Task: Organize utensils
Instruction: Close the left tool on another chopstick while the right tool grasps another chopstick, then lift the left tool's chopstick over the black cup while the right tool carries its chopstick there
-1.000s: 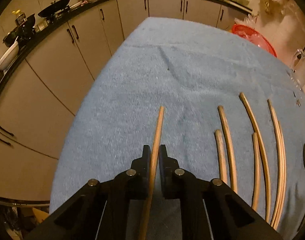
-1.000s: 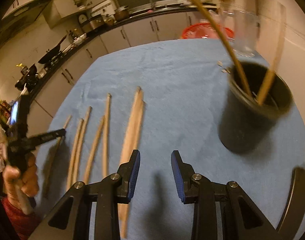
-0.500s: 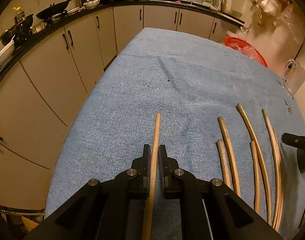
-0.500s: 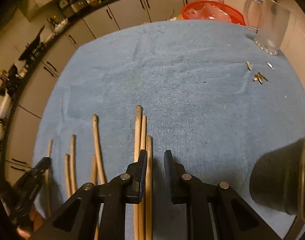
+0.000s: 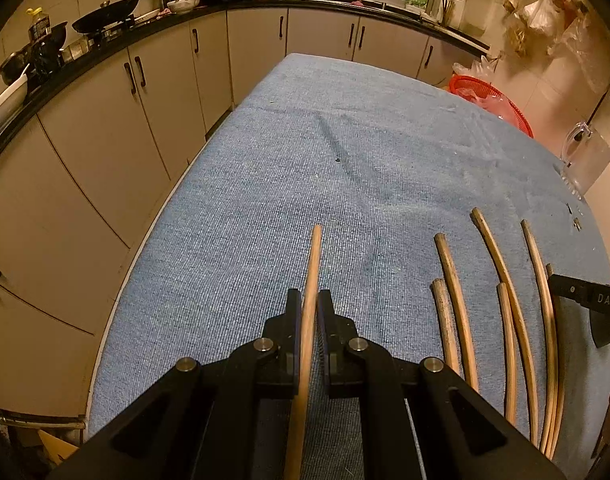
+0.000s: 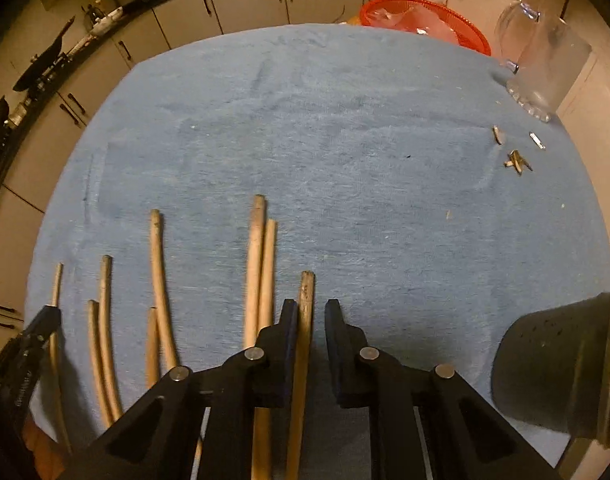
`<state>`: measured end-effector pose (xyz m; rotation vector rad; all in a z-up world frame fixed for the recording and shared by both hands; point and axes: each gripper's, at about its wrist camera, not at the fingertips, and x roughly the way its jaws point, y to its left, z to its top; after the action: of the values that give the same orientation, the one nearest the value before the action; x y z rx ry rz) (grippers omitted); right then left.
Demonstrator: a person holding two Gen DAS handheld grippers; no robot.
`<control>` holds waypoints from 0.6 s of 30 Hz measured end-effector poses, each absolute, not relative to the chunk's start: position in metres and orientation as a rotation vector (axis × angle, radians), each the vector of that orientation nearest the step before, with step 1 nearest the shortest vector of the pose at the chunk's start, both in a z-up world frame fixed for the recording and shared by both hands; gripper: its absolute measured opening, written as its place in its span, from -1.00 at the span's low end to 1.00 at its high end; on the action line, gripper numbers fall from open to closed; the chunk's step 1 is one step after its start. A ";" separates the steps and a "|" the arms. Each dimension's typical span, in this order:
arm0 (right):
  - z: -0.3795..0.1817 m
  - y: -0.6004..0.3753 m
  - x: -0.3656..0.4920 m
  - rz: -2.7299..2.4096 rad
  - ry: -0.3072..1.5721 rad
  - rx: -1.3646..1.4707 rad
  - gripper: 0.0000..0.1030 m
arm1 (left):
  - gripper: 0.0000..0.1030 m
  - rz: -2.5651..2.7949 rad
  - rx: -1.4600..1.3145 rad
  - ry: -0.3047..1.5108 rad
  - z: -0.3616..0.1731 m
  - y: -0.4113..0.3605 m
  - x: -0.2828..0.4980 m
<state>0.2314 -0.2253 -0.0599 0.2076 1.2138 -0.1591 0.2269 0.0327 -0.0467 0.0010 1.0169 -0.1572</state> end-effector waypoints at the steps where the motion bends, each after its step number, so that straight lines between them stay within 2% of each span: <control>1: -0.060 -0.224 0.233 -0.156 1.217 0.191 -0.70 | -0.84 -0.155 0.003 1.018 -0.047 0.032 0.227; 4: -0.059 -0.216 0.236 -0.162 1.202 0.123 -0.73 | -0.84 -0.143 0.017 1.013 -0.047 0.028 0.228; 5: -0.059 -0.212 0.237 -0.157 1.196 0.103 -0.84 | -0.86 -0.142 0.018 1.010 -0.046 0.028 0.227; 10: -0.048 -0.218 0.228 -0.137 1.156 0.192 -0.87 | -0.88 -0.214 -0.072 1.004 -0.039 0.037 0.224; 18: 0.036 -0.232 0.162 -0.049 0.837 0.255 -0.87 | -0.87 -0.305 -0.146 0.876 0.027 0.038 0.185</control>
<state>0.1617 -0.2319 0.0364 0.2547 0.8371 -0.0487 0.1850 0.0377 0.0268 -0.1462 0.8763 -0.3054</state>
